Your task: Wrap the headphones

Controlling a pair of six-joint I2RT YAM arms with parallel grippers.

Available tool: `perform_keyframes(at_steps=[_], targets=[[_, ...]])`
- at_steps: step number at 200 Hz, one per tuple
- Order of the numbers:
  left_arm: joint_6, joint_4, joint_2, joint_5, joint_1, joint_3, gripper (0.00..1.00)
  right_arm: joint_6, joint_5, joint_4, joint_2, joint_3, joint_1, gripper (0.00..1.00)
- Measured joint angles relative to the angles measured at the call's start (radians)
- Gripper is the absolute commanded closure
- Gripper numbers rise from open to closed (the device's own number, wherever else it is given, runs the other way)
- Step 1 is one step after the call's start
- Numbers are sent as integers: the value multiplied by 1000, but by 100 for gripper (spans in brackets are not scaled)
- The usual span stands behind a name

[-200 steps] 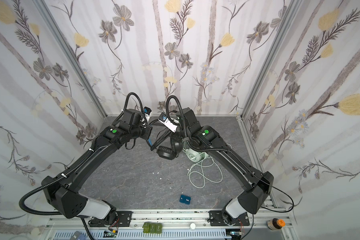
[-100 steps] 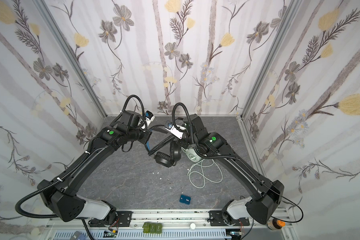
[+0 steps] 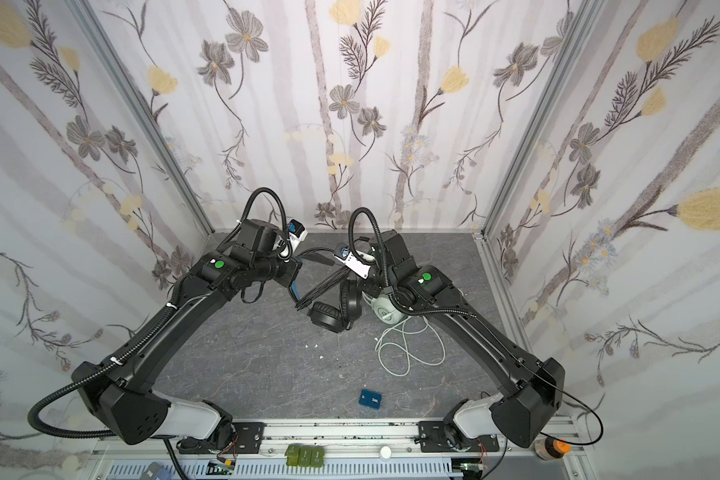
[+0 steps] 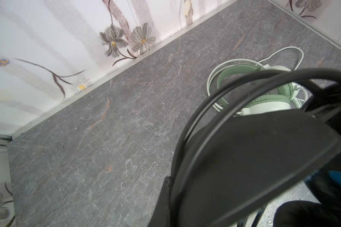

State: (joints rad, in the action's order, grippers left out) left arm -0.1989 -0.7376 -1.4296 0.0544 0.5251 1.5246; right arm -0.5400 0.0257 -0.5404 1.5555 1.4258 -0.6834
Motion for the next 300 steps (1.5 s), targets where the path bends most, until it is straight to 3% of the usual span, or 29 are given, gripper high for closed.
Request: perform_keyframes(at_steps=[52,84,146,208,300], targets=[[0,-6,-5,2,3,12,100,56,-4,54,-2,-54,11,86],[-9,-31,-5,24,5,22,100,87,7,89,-19,-104,35,76],[-2,-44,3,32,6,17,100,121,-28,148,-55,-153,66,72],[2,-64,0,30,5,19,100,165,-20,190,-86,-249,114,51],[95,-104,-59,28,-56,25,100,269,-30,250,-170,-418,204,29]])
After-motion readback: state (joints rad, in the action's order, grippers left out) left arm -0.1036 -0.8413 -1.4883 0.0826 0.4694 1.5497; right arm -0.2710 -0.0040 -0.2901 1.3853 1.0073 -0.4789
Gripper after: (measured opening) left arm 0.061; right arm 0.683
